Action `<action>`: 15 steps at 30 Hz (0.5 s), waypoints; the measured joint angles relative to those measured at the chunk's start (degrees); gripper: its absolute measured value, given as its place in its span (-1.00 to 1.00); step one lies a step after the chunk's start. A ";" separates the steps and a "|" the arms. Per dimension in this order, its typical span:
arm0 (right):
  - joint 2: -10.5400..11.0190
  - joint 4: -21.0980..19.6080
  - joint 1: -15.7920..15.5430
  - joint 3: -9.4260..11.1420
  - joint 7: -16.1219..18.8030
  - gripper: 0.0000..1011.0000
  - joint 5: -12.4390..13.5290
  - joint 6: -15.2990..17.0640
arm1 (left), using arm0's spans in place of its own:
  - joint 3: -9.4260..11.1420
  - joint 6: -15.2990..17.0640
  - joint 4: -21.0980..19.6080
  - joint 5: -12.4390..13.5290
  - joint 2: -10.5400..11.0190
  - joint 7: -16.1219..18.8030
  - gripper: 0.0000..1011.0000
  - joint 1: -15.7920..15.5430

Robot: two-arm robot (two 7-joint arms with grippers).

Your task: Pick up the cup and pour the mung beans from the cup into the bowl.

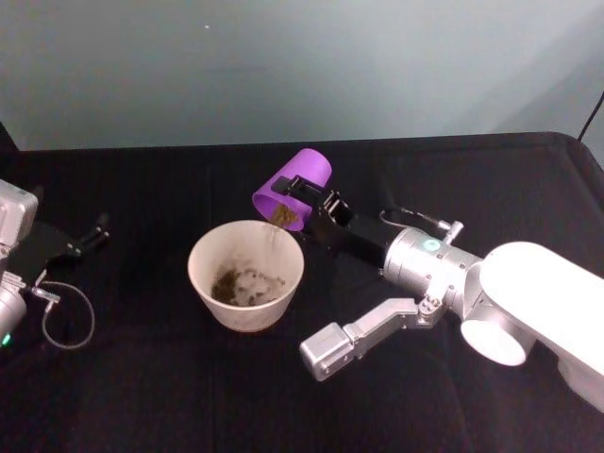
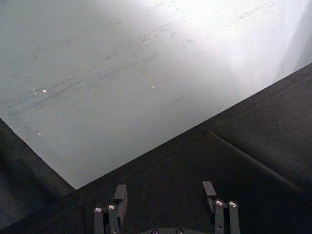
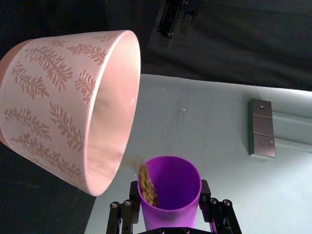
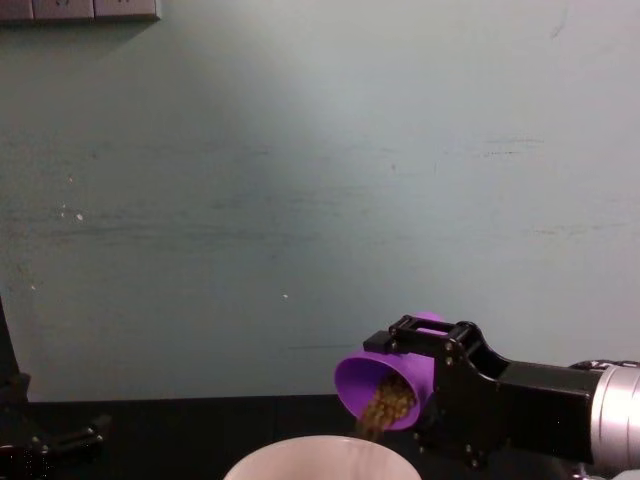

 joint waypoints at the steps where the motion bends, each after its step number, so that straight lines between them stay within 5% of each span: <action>1: 0.02 0.00 0.01 -0.06 -0.08 0.42 -0.11 0.05 | 0.00 0.00 0.00 0.00 0.00 0.00 0.98 0.00; 15: 0.50 -0.10 0.19 -1.13 -2.17 0.42 -3.21 1.92 | 0.00 0.00 0.00 0.00 0.00 0.00 0.98 0.00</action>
